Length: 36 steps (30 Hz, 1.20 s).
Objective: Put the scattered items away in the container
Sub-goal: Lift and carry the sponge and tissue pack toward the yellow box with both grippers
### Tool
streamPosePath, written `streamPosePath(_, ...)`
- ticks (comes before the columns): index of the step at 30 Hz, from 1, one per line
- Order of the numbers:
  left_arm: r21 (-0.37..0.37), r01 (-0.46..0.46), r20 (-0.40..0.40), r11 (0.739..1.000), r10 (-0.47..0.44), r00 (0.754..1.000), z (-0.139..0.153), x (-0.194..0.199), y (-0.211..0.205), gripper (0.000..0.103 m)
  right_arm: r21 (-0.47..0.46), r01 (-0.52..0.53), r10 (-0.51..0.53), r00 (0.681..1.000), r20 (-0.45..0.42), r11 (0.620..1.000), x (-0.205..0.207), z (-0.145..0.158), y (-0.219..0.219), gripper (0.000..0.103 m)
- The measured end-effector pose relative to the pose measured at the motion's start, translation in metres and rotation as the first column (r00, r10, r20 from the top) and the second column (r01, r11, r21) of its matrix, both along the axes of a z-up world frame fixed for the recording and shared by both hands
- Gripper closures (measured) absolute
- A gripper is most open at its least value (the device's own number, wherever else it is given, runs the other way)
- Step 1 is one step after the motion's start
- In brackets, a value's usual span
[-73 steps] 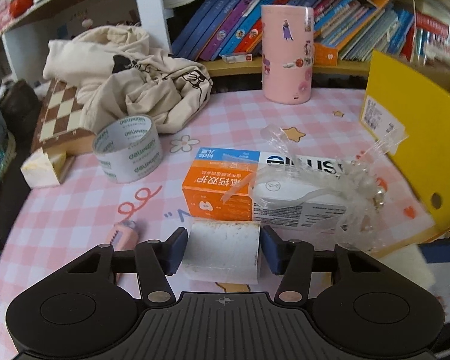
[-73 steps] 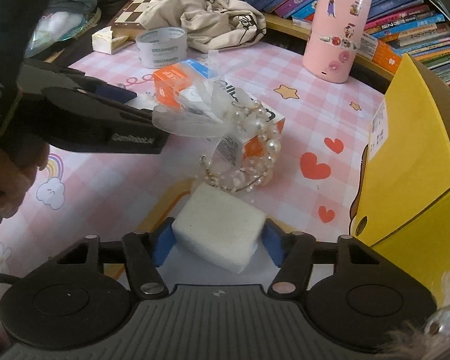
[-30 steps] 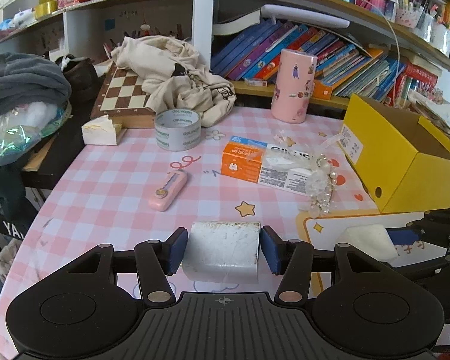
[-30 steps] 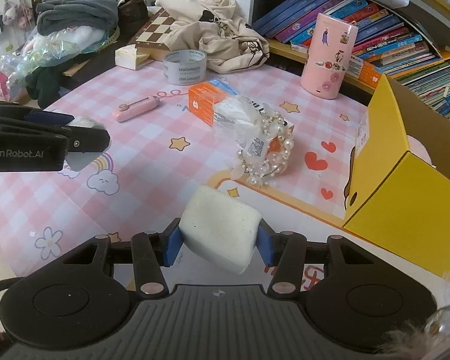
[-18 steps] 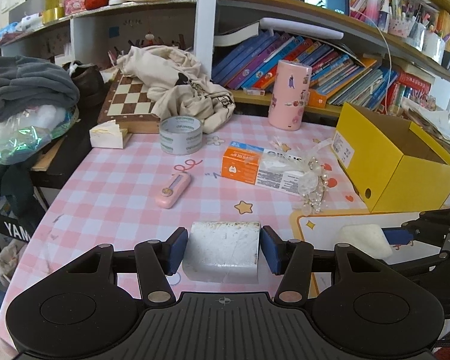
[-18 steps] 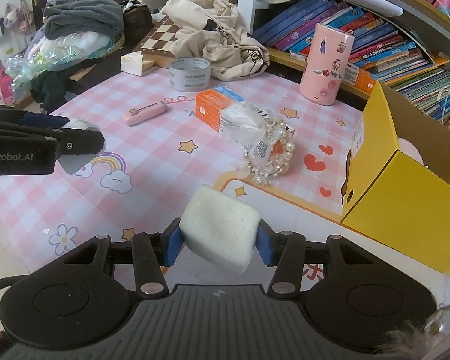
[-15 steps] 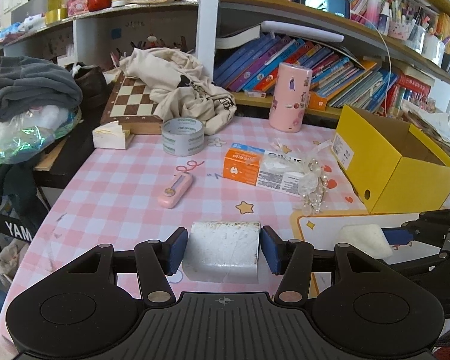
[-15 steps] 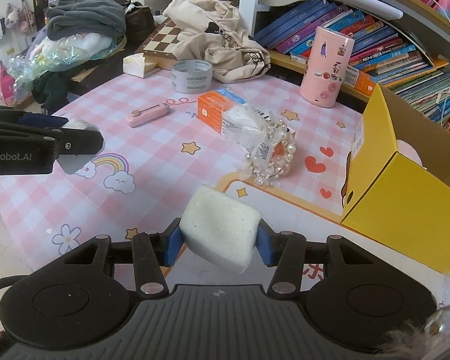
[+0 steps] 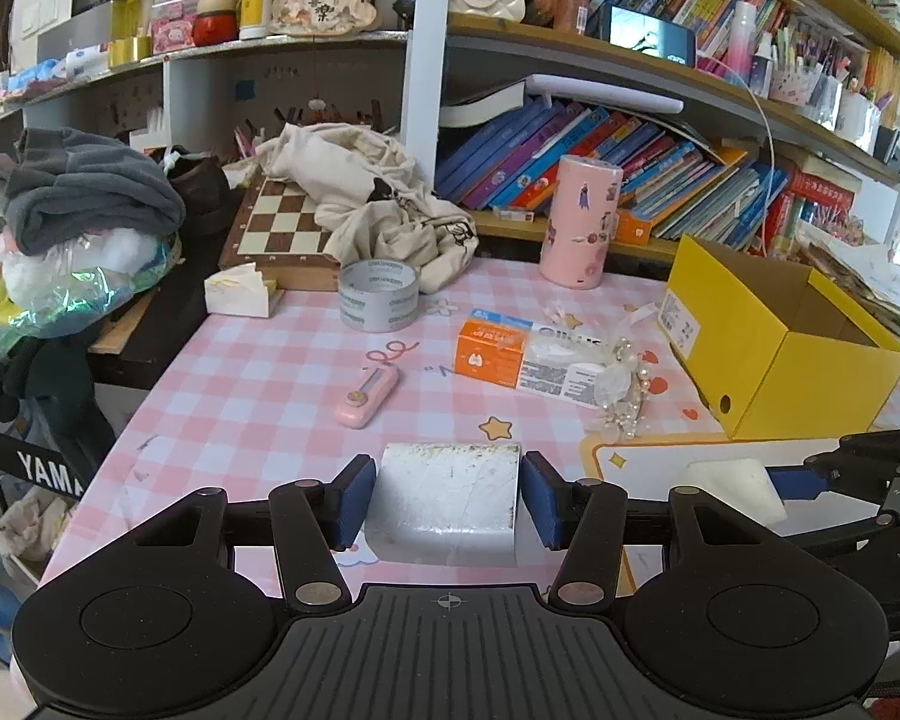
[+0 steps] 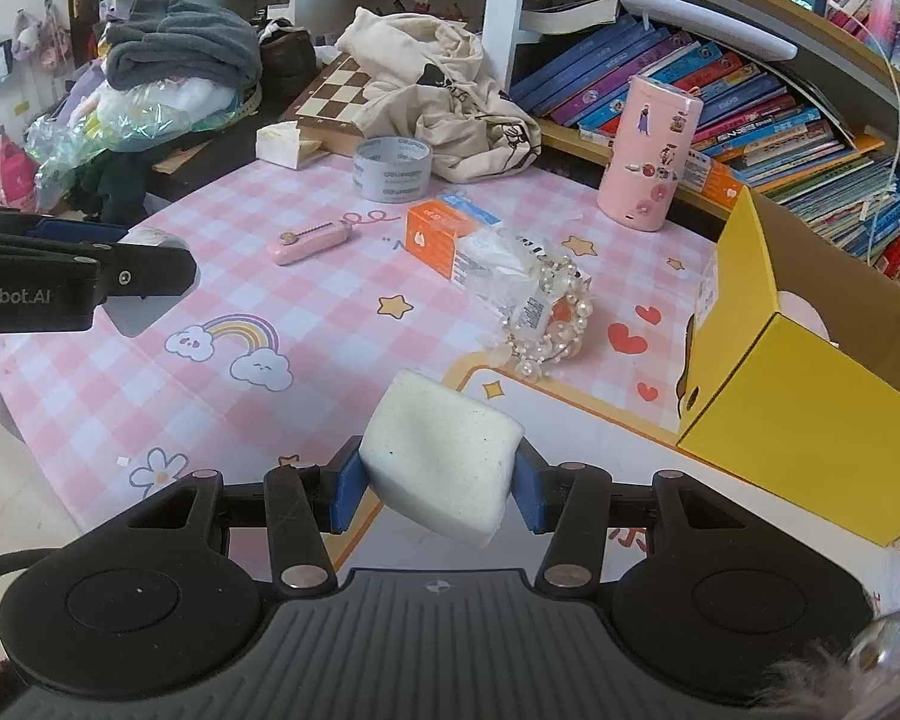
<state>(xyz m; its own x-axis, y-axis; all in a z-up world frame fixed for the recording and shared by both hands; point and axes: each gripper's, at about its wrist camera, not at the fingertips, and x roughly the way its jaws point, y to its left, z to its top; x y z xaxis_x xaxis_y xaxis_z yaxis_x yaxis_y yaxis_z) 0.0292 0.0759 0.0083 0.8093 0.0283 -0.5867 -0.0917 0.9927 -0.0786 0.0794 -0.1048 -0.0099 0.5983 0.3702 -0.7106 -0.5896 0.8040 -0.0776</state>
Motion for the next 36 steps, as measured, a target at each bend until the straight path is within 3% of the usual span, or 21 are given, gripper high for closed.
streamPosePath(36,-0.049,0.196,0.010,0.979,-0.196,0.981,-0.001,0.009,-0.051,0.051,0.006,0.273,-0.273,0.961,-0.034,0.962,-0.017,0.001,-0.081,0.056)
